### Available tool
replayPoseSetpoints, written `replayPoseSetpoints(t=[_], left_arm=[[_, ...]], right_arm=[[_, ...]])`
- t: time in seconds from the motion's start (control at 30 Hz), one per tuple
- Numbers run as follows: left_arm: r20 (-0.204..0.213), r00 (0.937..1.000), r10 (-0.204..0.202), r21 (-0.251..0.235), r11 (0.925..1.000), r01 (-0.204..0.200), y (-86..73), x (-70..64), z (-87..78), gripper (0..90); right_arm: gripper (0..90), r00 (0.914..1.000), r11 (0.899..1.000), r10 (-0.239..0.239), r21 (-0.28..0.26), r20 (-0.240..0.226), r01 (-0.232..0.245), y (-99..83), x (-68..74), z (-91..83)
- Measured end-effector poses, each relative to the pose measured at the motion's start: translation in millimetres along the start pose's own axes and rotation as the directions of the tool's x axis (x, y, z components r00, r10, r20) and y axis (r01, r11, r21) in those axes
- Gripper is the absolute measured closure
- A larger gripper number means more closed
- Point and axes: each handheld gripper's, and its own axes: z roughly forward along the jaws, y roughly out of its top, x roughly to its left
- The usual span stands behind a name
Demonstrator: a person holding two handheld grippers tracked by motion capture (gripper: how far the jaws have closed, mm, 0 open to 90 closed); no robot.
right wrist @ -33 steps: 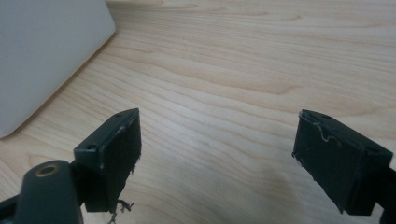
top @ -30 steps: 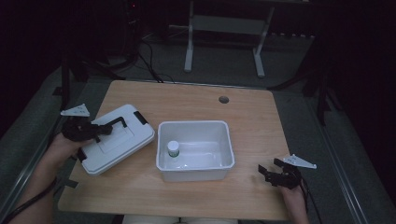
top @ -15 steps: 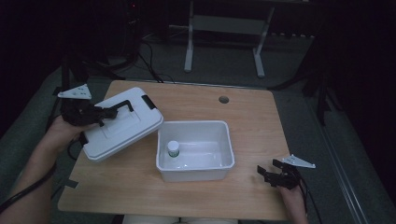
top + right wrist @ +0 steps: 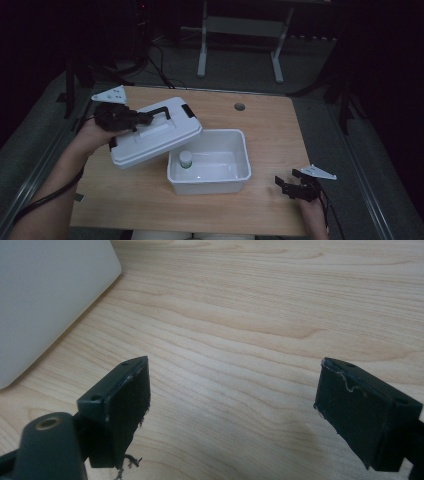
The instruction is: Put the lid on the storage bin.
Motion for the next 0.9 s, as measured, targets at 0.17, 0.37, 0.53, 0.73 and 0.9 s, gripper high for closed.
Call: replayPoseSetpoints(t=[0.17,0.37,0.53,0.73,0.9], left_arm=[[0.029,0.9988,0.039,-0.008,0.9992,-0.038,13.8,-10.4,14.0,83.4],[0.101,0.9906,0.093,0.005,0.9956,-0.094,30.2,-26.7,38.2,83.3],[0.147,0.9779,0.149,0.028,0.9876,-0.155,41.2,-39.9,66.4,83.3],[0.212,0.9591,0.187,0.024,0.9802,-0.197,49.8,-51.6,96.4,83.3],[0.245,0.9477,0.205,0.036,0.9748,-0.22,51.4,-58.4,118.3,83.3]], right_arm=[[14.3,1.0,1.0,0.004,-0.006,0.001,-0.004,0.5,-0.7,-0.7],[14.3,1.0,1.0,0.005,-0.009,-0.002,-0.005,0.1,-1.0,-0.9],[14.3,0.9999,1.0,0.011,-0.013,-0.005,-0.011,0.4,-1.8,-1.7],[14.3,0.9998,1.0,0.015,-0.012,-0.009,-0.015,-0.1,-1.6,-1.1],[14.3,0.9998,1.0,0.019,-0.007,-0.012,-0.019,-1.3,-2.4,-1.0]])
